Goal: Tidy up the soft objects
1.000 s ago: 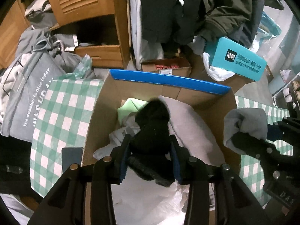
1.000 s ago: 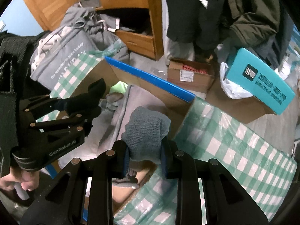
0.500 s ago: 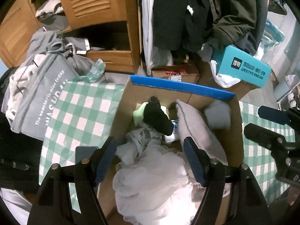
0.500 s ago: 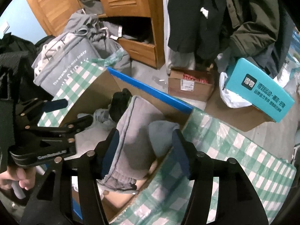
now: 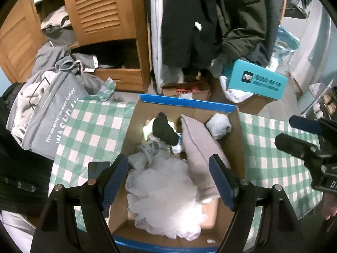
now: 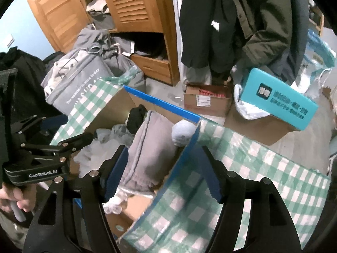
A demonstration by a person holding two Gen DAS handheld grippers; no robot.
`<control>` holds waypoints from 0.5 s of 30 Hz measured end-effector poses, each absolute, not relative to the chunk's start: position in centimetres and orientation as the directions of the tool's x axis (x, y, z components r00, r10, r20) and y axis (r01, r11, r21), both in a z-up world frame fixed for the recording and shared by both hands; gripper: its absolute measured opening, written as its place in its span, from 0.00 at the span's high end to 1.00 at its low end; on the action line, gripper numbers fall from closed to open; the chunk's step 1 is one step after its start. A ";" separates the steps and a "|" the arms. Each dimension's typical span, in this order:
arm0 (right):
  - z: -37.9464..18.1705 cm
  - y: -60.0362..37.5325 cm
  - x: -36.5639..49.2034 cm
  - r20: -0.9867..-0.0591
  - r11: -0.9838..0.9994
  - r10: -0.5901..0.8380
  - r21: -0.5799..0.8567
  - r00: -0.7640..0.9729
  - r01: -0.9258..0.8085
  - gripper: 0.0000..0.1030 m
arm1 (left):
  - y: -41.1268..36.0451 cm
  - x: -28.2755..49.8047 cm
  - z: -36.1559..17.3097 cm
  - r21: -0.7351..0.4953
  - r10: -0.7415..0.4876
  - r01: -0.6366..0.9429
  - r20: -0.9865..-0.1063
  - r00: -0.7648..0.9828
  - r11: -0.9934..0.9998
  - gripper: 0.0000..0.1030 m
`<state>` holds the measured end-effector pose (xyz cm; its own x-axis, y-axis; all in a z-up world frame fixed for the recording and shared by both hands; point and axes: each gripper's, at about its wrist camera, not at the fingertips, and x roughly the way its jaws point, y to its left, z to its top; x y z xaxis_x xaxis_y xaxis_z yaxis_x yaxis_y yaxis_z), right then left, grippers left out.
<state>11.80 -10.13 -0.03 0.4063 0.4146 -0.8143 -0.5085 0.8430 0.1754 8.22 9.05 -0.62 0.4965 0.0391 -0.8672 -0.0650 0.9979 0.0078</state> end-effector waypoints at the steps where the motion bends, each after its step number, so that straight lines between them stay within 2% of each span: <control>1: 0.3 -10.5 11.4 -0.812 0.844 0.413 0.172 0.412 -0.507 0.33 | 8.9 8.0 -0.4 0.005 0.035 -0.062 -0.866 0.499 0.998 0.22; 7: 1.6 -12.5 9.3 -0.804 0.861 0.396 0.159 0.443 -0.483 0.33 | 7.7 6.3 0.6 -0.025 -0.011 -0.021 -0.859 0.511 0.999 0.17; 15: 2.8 -15.3 6.8 -0.789 0.881 0.385 0.160 0.479 -0.445 0.32 | 6.6 4.5 0.9 -0.056 -0.051 0.005 -0.868 0.494 0.998 0.17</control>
<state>6.85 -15.33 2.76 0.4793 0.3850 -0.7887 -0.4449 0.8812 0.1598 4.53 6.64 0.88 0.4944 -0.0511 -0.8677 0.0048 0.9984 -0.0560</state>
